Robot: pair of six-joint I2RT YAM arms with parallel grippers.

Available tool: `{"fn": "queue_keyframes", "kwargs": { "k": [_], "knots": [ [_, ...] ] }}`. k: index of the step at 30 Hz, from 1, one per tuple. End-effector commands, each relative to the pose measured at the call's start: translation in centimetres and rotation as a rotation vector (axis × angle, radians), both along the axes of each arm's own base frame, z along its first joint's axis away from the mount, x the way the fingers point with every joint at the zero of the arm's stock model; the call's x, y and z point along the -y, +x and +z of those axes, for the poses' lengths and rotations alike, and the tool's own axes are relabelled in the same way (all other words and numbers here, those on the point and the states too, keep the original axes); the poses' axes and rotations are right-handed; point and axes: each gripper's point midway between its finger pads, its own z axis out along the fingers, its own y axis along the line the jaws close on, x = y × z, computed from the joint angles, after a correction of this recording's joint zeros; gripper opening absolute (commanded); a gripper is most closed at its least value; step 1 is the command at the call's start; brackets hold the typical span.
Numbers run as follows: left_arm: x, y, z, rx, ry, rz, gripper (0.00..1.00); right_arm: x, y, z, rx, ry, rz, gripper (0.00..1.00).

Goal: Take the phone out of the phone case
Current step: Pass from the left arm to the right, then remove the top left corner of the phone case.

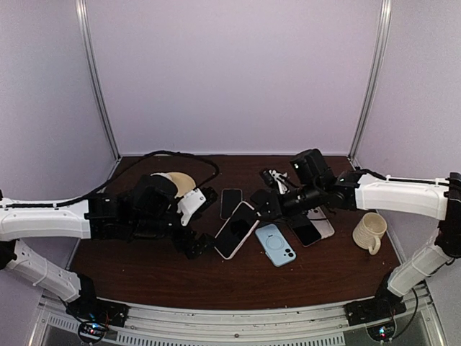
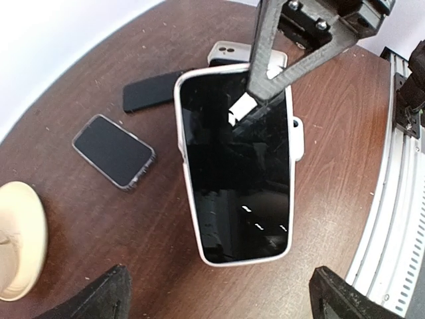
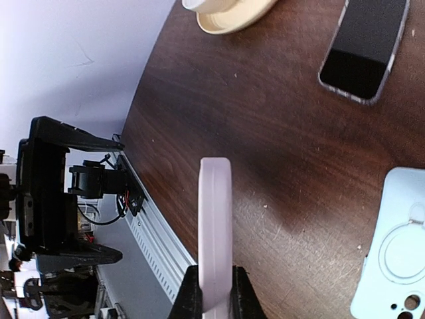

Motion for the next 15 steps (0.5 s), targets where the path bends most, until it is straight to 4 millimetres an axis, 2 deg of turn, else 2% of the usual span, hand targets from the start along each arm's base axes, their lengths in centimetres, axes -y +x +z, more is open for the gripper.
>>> {"fn": "queue_keyframes", "kwargs": {
  "k": [1,4,8,11,15],
  "knots": [
    [-0.9,0.1,3.9,0.065,0.018,-0.002,0.98,-0.5,0.7,7.5,0.307,0.126,0.054,0.00],
    [-1.6,0.1,5.9,0.081,0.051,-0.004,0.98,-0.1,0.6,9.5,0.455,0.154,0.068,0.00],
    [-3.0,0.5,7.9,0.205,0.109,-0.037,0.98,0.8,-0.1,12.2,0.737,0.208,0.082,0.00],
    [-3.6,1.4,8.3,0.314,0.147,-0.050,0.98,1.8,-0.6,13.8,0.971,0.175,0.074,0.00],
    [-3.1,1.2,8.1,0.472,0.103,-0.149,0.98,2.5,-0.2,14.1,1.066,0.068,0.081,0.00]
  ]
}}
